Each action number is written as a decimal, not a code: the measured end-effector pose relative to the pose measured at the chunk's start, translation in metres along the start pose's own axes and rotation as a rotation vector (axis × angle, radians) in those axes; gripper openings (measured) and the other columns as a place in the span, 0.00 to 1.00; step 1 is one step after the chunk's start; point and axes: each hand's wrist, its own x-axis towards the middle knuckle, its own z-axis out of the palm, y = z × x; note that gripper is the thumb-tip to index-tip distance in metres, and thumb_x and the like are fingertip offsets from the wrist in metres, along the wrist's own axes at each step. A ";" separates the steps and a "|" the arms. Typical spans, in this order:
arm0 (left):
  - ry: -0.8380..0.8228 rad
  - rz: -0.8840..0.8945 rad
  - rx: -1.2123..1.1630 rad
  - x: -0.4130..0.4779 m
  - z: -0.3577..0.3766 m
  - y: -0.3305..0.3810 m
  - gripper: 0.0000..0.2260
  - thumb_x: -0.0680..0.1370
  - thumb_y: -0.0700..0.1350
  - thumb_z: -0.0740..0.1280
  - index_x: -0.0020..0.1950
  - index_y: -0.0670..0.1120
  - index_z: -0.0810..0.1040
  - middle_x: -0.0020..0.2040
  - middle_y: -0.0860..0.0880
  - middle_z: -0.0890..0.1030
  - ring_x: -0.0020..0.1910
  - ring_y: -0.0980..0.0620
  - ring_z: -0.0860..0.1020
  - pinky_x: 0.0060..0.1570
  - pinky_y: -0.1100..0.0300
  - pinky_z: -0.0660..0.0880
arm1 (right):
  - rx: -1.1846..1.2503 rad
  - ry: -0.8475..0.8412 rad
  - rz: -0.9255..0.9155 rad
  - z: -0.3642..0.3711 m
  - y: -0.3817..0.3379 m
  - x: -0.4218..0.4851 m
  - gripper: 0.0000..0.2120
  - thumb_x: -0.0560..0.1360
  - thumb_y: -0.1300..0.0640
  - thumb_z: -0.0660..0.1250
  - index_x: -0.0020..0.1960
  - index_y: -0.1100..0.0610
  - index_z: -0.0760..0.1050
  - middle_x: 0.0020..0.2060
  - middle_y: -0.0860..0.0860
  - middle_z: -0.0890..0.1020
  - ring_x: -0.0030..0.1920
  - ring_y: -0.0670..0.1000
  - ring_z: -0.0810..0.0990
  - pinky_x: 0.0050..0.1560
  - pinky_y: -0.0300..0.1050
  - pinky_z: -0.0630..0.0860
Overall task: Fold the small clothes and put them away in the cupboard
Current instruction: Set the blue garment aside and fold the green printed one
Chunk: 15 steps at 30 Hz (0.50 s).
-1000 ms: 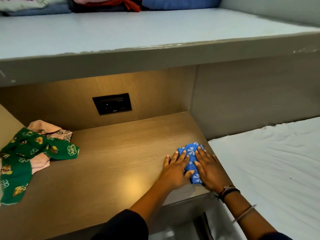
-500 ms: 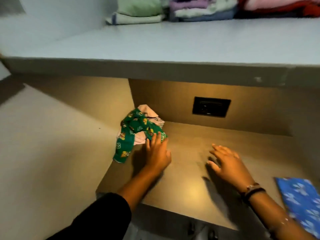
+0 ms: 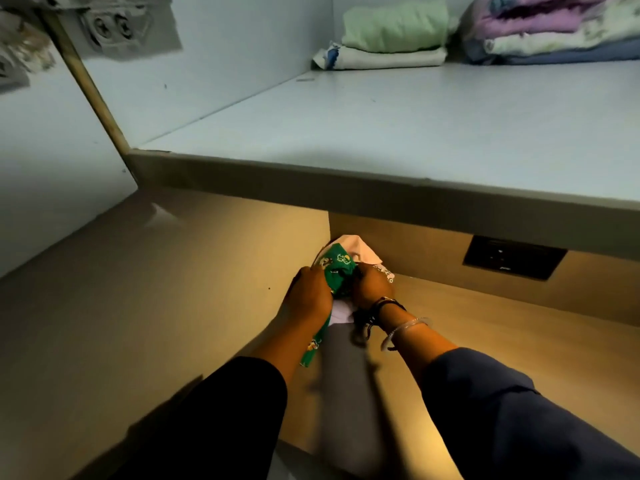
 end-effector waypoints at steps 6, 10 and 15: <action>0.086 0.253 0.160 -0.006 -0.004 0.007 0.12 0.75 0.42 0.66 0.58 0.41 0.78 0.55 0.41 0.79 0.55 0.40 0.77 0.52 0.50 0.74 | 0.147 0.187 -0.064 -0.023 0.009 -0.018 0.08 0.77 0.56 0.63 0.46 0.59 0.79 0.49 0.58 0.79 0.50 0.59 0.77 0.51 0.54 0.76; 0.112 0.582 -0.030 -0.017 0.005 0.005 0.11 0.74 0.41 0.69 0.54 0.39 0.76 0.56 0.39 0.78 0.56 0.39 0.75 0.56 0.48 0.70 | 0.470 0.134 -0.115 -0.067 0.019 -0.054 0.12 0.77 0.60 0.65 0.35 0.54 0.72 0.31 0.49 0.75 0.30 0.45 0.70 0.33 0.41 0.67; -0.606 0.399 -0.608 -0.058 0.005 0.036 0.12 0.78 0.32 0.65 0.61 0.39 0.75 0.49 0.43 0.80 0.48 0.49 0.78 0.48 0.58 0.76 | 0.675 0.122 -0.053 -0.127 0.026 -0.104 0.18 0.76 0.58 0.68 0.29 0.51 0.68 0.27 0.48 0.70 0.30 0.45 0.67 0.31 0.41 0.64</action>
